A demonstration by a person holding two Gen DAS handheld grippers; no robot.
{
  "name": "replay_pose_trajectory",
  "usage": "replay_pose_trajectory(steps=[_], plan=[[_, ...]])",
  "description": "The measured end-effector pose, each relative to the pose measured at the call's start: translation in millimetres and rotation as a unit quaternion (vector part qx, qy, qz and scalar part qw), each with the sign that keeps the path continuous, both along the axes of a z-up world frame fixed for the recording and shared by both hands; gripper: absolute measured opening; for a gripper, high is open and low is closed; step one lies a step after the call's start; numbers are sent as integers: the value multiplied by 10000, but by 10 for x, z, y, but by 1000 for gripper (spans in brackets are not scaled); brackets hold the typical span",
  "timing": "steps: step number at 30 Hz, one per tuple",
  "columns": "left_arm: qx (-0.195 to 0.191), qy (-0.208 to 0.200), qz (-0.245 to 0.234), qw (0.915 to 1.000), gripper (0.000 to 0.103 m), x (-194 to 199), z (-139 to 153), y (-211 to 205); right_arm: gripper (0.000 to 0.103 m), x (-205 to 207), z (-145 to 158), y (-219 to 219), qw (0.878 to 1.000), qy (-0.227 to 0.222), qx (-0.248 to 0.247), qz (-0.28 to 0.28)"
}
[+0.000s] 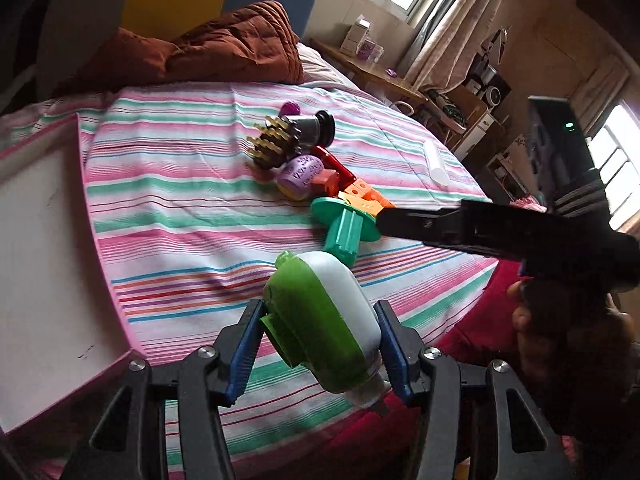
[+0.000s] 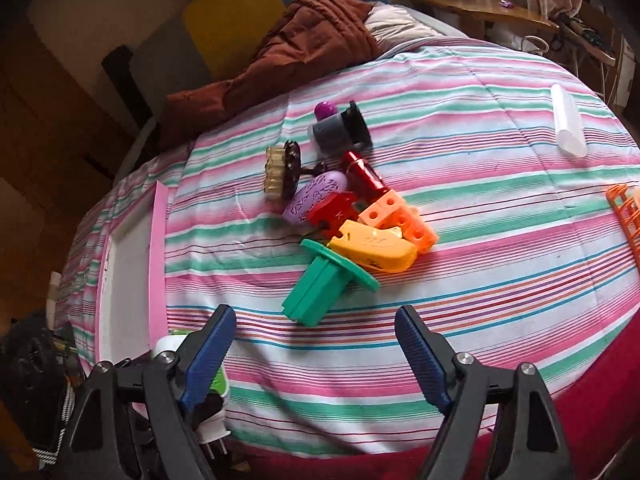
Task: Organize rigid objects
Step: 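Grasp the teal spool-shaped piece with the right gripper while left carries the plug toward the tray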
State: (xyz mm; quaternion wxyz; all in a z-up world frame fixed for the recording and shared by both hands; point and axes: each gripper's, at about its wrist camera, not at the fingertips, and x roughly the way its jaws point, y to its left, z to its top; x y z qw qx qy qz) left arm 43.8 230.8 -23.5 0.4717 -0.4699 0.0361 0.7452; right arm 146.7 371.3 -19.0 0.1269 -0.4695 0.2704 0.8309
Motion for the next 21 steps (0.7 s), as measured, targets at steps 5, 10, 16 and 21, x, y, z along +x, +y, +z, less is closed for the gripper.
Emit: replay_pose_trajectory(steps=[5,10,16,21], plan=[[163,94,409,9990,56,-146,128,-331,59,-261,-295,-46,9988,-325,-298,-219],[204,198,864,9959,56,-381,191,-668,51,-429,-468,-20,9978,-517,-156,-390],[15,245,1624,9864,56,-941,165,-1166,30,-469,-564,5,9976,-577,65,-372],[-283,333,2164,9753,56,-1523,98,-1444,30,-408,-578,67,9986,-459,-66,-269]])
